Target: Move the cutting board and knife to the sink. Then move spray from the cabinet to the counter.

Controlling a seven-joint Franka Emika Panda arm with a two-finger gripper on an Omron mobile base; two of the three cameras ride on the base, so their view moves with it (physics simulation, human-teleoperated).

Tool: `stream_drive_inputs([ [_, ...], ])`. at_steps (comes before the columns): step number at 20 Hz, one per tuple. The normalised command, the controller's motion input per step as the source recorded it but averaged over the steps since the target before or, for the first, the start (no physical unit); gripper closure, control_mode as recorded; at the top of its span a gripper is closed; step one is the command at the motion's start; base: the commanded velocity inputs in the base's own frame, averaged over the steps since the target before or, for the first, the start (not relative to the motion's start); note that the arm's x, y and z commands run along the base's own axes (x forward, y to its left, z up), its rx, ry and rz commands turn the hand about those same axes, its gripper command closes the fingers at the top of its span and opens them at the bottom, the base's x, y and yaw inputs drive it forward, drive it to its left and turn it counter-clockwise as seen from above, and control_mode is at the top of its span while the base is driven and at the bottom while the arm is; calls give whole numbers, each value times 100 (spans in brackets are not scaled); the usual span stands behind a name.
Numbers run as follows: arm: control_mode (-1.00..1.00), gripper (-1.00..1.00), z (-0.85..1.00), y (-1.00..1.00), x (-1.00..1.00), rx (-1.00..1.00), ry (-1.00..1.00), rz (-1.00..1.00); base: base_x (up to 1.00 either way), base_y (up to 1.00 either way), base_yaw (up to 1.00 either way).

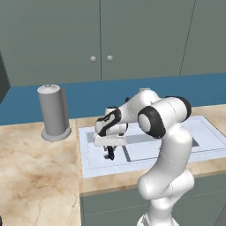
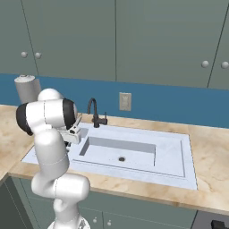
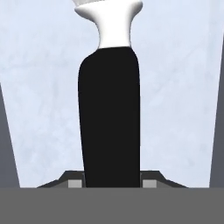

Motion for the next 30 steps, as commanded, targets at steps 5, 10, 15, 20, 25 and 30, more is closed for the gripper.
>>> stream_drive_inputs([
  [5,-100,100,-4,0,8,0,0,0,0,0,0],
  [10,-100,100,-20,4,14,0,0,0,0,0,0],
  [15,-100,100,-24,7,19,0,0,0,0,0,0],
  [20,-100,100,-16,1,28,0,0,0,0,0,0],
  [25,-100,100,-13,0,36,0,0,0,0,0,0],
  [30,-100,100,-15,7,31,0,0,0,0,0,0],
])
